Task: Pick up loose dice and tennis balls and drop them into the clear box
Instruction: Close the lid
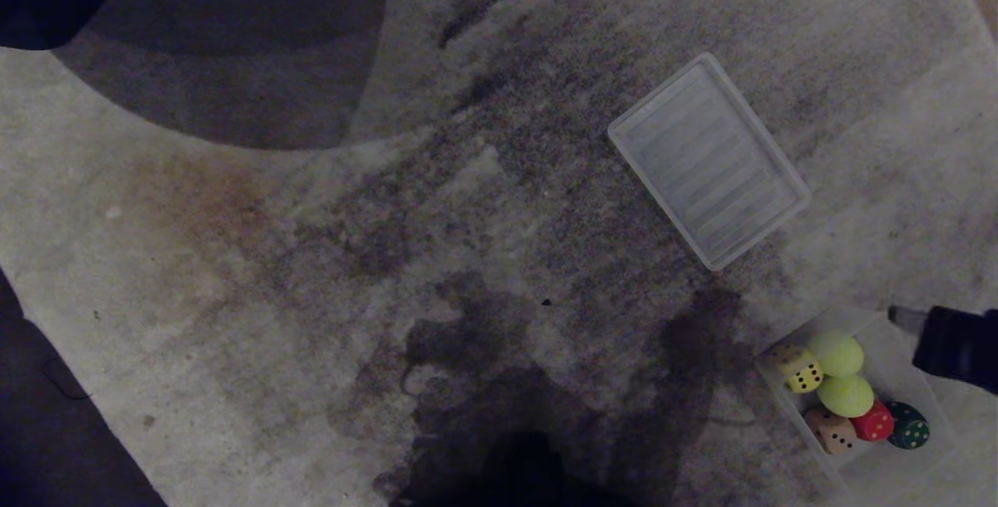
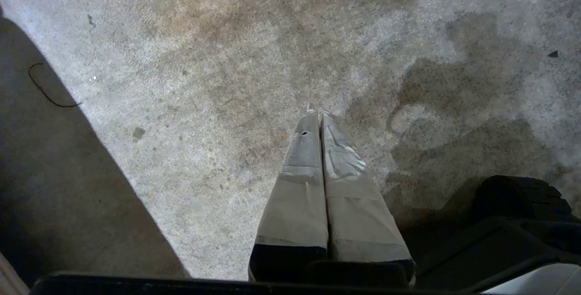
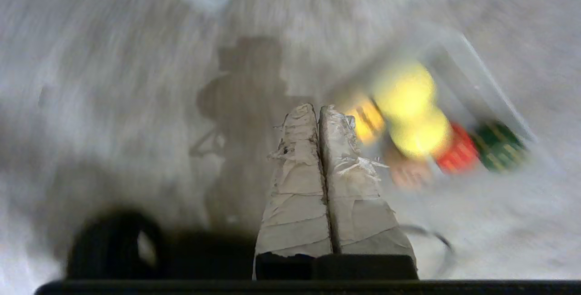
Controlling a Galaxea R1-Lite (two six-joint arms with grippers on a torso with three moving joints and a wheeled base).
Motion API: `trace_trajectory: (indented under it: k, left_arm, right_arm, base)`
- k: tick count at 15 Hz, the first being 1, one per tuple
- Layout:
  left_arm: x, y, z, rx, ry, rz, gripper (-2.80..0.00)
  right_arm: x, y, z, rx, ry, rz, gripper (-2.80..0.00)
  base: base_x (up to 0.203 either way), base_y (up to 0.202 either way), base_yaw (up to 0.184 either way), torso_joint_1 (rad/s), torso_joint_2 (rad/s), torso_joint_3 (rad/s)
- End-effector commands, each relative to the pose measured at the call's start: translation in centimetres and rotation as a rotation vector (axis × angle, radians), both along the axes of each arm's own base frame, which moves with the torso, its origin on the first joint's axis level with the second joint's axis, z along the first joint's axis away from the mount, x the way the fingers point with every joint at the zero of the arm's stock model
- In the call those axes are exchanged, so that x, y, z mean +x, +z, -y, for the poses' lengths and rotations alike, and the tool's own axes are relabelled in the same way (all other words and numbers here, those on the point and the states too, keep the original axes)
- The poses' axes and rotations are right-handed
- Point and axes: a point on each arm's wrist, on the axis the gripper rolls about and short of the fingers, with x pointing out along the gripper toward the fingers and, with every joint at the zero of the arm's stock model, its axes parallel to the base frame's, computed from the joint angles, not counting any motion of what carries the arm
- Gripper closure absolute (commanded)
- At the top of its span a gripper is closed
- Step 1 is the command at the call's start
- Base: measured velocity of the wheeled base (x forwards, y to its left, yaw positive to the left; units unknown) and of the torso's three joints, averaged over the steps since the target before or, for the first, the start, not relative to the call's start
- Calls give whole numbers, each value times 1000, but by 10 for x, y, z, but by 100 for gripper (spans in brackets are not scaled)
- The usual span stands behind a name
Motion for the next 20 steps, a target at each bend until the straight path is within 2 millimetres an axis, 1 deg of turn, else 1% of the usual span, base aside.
trace_trajectory:
  k: [1,3,4,6,7,10,11,13,19,20]
  left_arm:
    - [0,0,0,0,1,-3,0]
    - [0,0,0,0,1,-3,0]
    - [0,0,0,0,1,-3,0]
    - [0,0,0,0,1,-3,0]
    - [0,0,0,0,1,-3,0]
    - [0,0,0,0,1,-3,0]
    - [0,0,0,0,1,-3,0]
    - [0,0,0,0,1,-3,0]
    - [0,0,0,0,1,-3,0]
    - [0,0,0,0,1,-3,0]
  right_arm:
    - [77,-32,0,56,-35,-79,0]
    - [115,-23,3,115,-68,10,0]
    - [129,-20,4,146,-78,41,-280]
    - [151,-16,4,200,-90,82,-280]
    - [157,-15,4,226,-94,94,-280]
    - [168,-25,0,272,-91,68,-280]
    - [174,-29,-2,318,-104,65,-280]
    - [178,-30,-2,378,-123,64,-280]
    - [181,-42,-1,378,-142,4,-280]
    - [181,-44,-1,378,-144,-8,0]
  base:
    - [0,0,0,0,0,0]
    - [0,0,0,0,0,0]
    - [0,0,0,0,0,0]
    - [0,0,0,0,0,0]
    - [0,0,0,0,0,0]
    - [0,0,0,0,0,0]
    - [0,0,0,0,0,0]
    - [0,0,0,0,0,0]
    - [0,0,0,0,0,0]
    - [0,0,0,0,0,0]
